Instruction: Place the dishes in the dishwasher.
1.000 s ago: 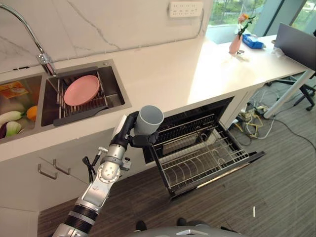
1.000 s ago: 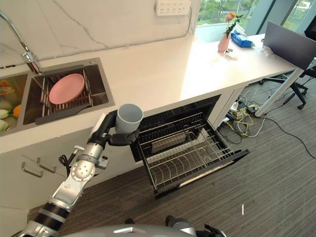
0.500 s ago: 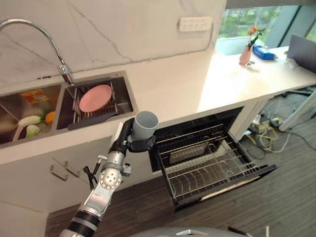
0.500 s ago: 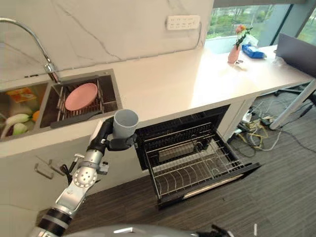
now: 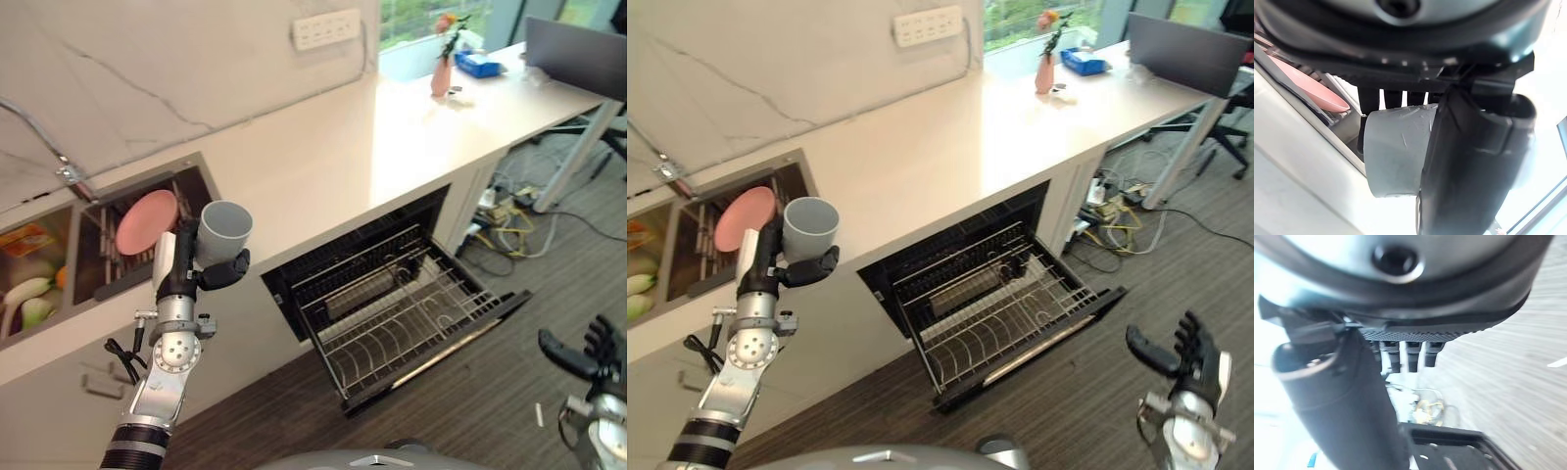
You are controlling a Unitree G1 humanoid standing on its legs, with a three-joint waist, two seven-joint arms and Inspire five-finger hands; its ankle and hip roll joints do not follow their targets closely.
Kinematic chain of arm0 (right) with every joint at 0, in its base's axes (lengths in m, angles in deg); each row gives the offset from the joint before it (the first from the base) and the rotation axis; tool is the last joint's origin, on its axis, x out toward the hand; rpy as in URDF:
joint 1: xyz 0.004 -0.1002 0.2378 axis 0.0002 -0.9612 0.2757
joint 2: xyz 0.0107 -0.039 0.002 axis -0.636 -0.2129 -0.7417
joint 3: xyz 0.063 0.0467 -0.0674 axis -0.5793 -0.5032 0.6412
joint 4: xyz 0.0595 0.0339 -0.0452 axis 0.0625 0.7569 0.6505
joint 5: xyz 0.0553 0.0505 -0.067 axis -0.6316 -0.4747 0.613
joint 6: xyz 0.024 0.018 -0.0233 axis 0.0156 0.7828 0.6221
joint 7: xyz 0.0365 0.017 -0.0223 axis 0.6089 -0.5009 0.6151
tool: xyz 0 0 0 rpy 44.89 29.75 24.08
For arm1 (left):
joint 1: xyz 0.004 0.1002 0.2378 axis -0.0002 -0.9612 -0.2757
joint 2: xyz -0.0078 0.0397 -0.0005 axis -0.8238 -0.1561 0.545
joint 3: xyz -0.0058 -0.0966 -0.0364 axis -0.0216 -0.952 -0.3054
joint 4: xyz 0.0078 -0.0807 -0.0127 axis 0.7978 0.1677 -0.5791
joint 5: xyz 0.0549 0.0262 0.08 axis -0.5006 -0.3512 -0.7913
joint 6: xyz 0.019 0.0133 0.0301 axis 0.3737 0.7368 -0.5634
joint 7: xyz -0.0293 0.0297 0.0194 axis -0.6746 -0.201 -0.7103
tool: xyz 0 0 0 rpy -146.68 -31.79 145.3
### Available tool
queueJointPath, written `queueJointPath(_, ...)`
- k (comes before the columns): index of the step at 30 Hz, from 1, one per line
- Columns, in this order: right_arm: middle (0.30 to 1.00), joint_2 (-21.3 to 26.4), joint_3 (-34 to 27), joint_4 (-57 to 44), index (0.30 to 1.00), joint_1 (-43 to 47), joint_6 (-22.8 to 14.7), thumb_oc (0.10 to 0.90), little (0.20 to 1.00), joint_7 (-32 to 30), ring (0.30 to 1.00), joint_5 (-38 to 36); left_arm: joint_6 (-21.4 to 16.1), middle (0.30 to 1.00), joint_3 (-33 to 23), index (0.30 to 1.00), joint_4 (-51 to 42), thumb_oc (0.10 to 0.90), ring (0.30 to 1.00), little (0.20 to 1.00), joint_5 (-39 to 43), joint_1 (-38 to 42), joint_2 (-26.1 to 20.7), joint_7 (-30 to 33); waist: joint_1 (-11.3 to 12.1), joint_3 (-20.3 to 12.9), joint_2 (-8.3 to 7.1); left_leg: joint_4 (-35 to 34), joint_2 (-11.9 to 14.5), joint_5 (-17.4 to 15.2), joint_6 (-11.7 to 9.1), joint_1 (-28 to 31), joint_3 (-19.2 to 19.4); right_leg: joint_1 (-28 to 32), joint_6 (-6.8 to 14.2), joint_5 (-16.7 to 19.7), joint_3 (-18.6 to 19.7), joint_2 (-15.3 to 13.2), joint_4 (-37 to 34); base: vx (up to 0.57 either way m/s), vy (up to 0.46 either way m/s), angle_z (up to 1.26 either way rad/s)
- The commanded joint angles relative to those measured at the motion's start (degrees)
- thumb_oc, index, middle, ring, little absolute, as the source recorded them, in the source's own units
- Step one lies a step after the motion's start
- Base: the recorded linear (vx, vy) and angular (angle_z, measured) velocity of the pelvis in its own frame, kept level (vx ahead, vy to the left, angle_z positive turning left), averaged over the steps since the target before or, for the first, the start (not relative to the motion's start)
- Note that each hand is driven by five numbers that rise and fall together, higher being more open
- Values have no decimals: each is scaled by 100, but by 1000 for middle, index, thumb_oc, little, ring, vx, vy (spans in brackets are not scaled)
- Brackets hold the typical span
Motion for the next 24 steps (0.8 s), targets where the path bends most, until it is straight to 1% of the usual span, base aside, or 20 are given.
queueJointPath(1,900,143,-185,-1841,900,357,-458,800,900,-106,900,1027,-611,300,-372,300,-936,400,300,300,-365,582,-108,214,12,-140,-293,-81,242,-58,-315,251,384,197,536,1053,74,-365,-945,56,14,-17)
queueJointPath(2,900,100,-133,-2189,900,465,-569,800,900,-50,900,998,-623,300,-321,300,-992,400,300,300,-349,615,-89,204,9,-179,-272,-81,234,-146,-322,277,376,228,555,990,101,-363,-974,25,14,-21)
queueJointPath(3,900,70,-18,-2449,900,570,-635,800,900,32,900,962,-630,300,-252,300,-1038,400,300,300,-323,658,-82,177,10,-178,-274,-81,239,-156,-317,286,388,222,556,987,120,-353,-972,62,16,-28)
queueJointPath(4,900,14,332,-2966,900,824,-794,800,900,302,900,701,-639,300,-71,300,-1120,400,300,300,-279,774,-78,83,47,-182,-285,-81,253,-158,-312,287,397,210,551,982,132,-338,-972,2,-4,-30)
queueJointPath(5,900,4,334,-2975,900,833,-788,800,900,312,900,692,-638,300,-80,300,-1110,400,300,300,-275,788,-90,81,44,-172,-292,-81,255,-159,-312,289,401,208,550,981,137,-336,-970,0,-6,-19)
queueJointPath(6,900,-24,559,-3166,900,977,-822,800,900,481,900,495,-642,300,27,300,-1159,400,300,300,-247,847,-71,39,75,-180,-301,-81,259,-161,-310,287,400,210,542,974,137,-325,-978,0,-1,-5)
queueJointPath(7,900,-24,559,-3166,900,977,-822,800,900,481,900,495,-642,300,27,300,-1159,400,300,300,-247,847,-71,39,75,-180,-301,-81,259,-161,-310,287,400,210,542,974,137,-325,-978,-3,-6,7)
queueJointPath(8,900,-85,973,-3253,900,1161,-871,800,900,667,900,132,-653,300,254,300,-1204,400,300,300,-171,1005,-36,-36,137,-193,-310,-81,263,-160,-307,290,382,227,531,965,119,-319,-987,-8,-12,7)
queueJointPath(9,900,-153,1290,-3397,900,1314,-922,800,900,800,900,-56,-667,300,472,300,-1144,400,300,300,-104,1155,-4,-68,158,-191,-320,-81,265,-158,-307,299,366,244,526,961,99,-312,-993,-9,-12,8)
queueJointPath(10,900,-155,1289,-3393,900,1319,-924,800,900,802,900,-58,-672,300,473,300,-1135,400,300,300,-104,1164,-6,-65,155,-184,-323,-81,264,-158,-307,301,363,248,526,961,96,-312,-994,-21,-21,7)
queueJointPath(11,900,-251,1677,-3437,900,1507,-848,800,900,891,900,-264,-648,300,832,300,-890,400,300,300,-73,1469,42,-20,186,-190,-330,-81,277,-140,-309,290,335,270,516,946,69,-304,-1001,-19,-19,10)
queueJointPath(13,900,-333,2009,-3477,900,1643,-802,800,900,982,900,-464,-655,300,1076,300,-878,400,300,300,-50,1654,90,-73,222,-200,-341,-81,283,-136,-303,287,320,290,511,942,43,-312,-998,-26,-22,11)
queueJointPath(14,900,-400,2304,-3508,900,1814,-763,800,900,974,900,-484,-630,300,1272,300,-748,400,300,300,-51,1881,137,6,248,-217,-354,-81,275,-139,-300,295,299,307,511,939,25,-313,-1002,-19,-14,13)
queueJointPath(16,900,-404,2307,-3502,900,1832,-763,800,900,965,900,-476,-641,300,1279,300,-718,400,300,300,-55,1910,137,21,244,-205,-358,-81,274,-139,-300,295,296,310,511,938,22,-314,-1003,-5,-8,9)
queueJointPath(17,900,-459,2511,-3519,900,1938,-736,800,900,961,900,-532,-612,300,1426,300,-611,400,300,300,-57,2083,196,119,264,-231,-358,-81,268,-137,-300,299,291,319,505,929,2,-311,-1000,-2,-10,4)
queueJointPath(20,900,-500,2676,-3469,900,2157,-726,800,900,844,900,-519,-615,300,1657,300,-465,400,300,300,-80,2323,314,225,280,-230,-359,-81,262,-135,-297,300,278,340,509,923,-29,-326,-1002,-7,-5,5)
queueJointPath(24,900,-501,2675,-3462,900,2169,-727,800,900,838,900,-515,-619,300,1661,300,-453,400,300,300,-82,2338,315,232,278,-221,-361,-81,261,-134,-297,301,274,344,509,923,-33,-327,-1003,0,0,0)
